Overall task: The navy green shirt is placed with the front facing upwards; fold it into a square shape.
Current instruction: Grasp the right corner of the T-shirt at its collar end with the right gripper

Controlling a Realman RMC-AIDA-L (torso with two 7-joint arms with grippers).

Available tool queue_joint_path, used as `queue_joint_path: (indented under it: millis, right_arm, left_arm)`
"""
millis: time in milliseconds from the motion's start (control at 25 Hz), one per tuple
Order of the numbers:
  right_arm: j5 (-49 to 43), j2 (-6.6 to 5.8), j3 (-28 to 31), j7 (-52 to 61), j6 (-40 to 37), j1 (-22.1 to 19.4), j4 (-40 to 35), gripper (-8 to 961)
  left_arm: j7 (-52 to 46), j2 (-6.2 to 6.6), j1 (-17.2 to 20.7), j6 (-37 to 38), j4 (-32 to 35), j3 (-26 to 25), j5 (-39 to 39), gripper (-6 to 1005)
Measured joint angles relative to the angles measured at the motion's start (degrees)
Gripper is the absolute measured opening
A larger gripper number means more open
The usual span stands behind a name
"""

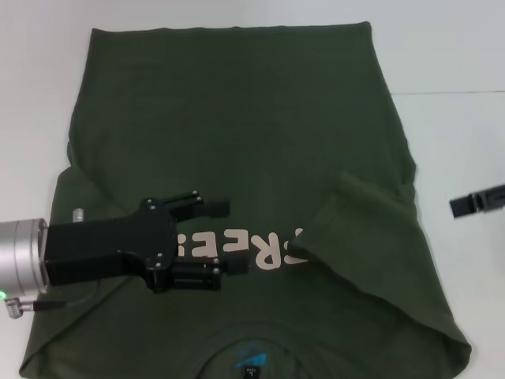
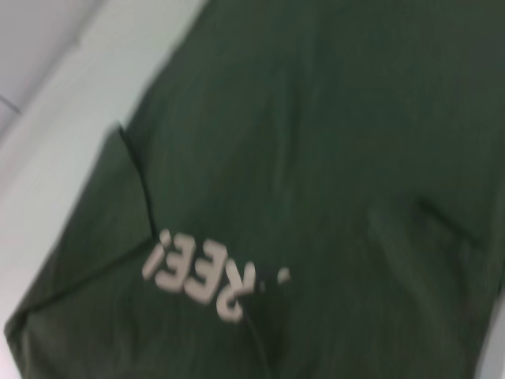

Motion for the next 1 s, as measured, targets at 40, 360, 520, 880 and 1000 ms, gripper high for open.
queue_joint_path:
  millis: [40,360,520,880,1000]
  right_arm:
    - [-1.2,0.2,-0.1,1.0,-0.9,0.5,0.1,899]
    - [-6.4,1.06,-7.8,13.7,-4.7,1.9,-0.7,892]
    - [-12.8,2.01,-11.6,14.8,-4.3,2.0,-0.6,888]
    - [-18.2,4.37,-16.0,14.9,-1.8,2.1,0.8,817]
    - [-20.0,5.76,-17.5,14.6,-0.7,2.1,0.8,818]
  left_arm:
    - [0.0,-0.02,0.0,0.0,-0.2,0.0,0.0,930]
    - [0.0,-0.05,0.2,0.5,-0.9,0.1,-0.1,929]
    - [0.2,-0.05,0.4,0.6,-1.2,0.0,-0.1,928]
    - [1.0,-0.13,0.5,0.6,-2.3,0.0,-0.1,926]
    - [1.0,-0.14,0.5,0.7,-2.3,0.0,-0.1,926]
